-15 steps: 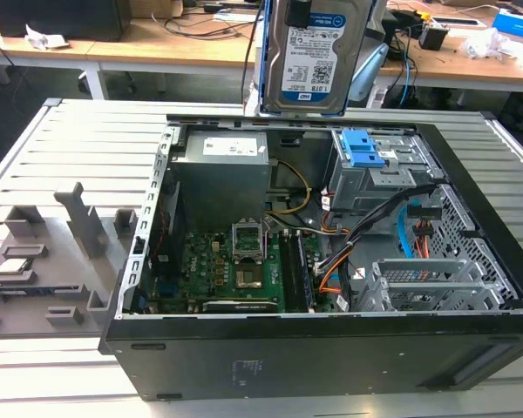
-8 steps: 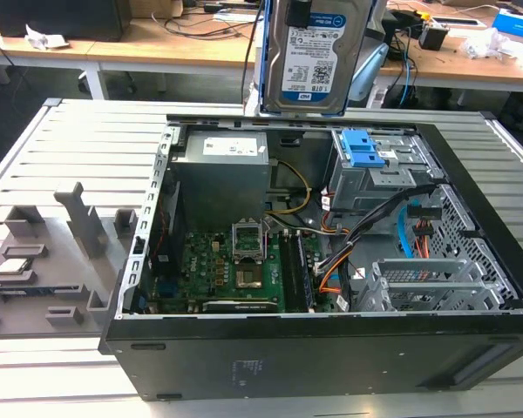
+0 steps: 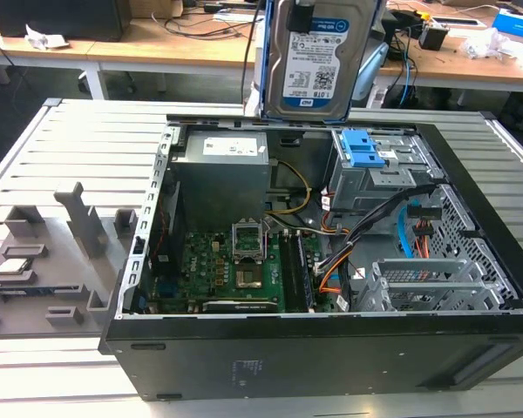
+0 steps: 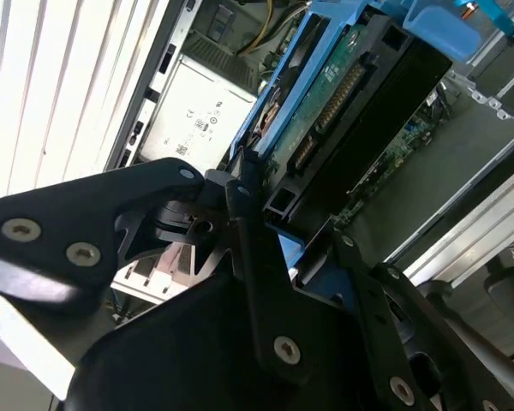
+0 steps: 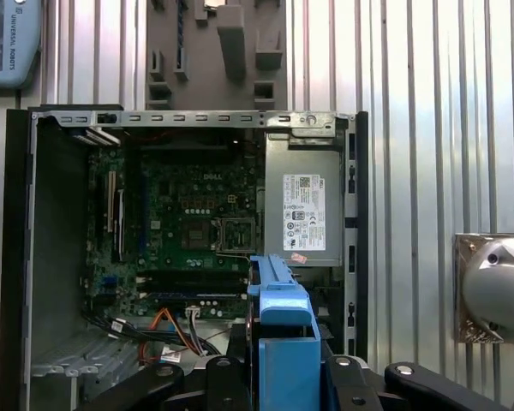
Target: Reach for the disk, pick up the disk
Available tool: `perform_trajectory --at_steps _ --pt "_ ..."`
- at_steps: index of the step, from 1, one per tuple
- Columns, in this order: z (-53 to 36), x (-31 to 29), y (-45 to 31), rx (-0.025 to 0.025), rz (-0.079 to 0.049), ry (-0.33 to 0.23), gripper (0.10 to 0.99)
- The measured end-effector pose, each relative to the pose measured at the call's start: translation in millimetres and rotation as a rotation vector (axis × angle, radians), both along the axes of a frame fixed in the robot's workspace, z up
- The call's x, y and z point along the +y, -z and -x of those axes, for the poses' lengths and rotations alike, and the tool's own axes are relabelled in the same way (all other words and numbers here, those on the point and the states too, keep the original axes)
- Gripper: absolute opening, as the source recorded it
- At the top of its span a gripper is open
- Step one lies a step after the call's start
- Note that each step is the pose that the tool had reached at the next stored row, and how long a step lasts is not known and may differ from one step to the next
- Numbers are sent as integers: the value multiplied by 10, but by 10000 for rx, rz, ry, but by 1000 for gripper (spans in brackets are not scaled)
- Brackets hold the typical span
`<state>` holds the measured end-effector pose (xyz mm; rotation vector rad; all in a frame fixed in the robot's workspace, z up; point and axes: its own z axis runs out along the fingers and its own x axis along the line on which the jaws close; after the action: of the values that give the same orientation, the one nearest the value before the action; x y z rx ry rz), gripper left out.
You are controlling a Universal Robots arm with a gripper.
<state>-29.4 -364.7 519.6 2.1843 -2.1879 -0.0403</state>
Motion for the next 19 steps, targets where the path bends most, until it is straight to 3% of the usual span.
perform_trajectory --at_steps 7,19 --pt "0 -165 0 0 0 0 365" --pt "0 -396 0 0 0 0 365"
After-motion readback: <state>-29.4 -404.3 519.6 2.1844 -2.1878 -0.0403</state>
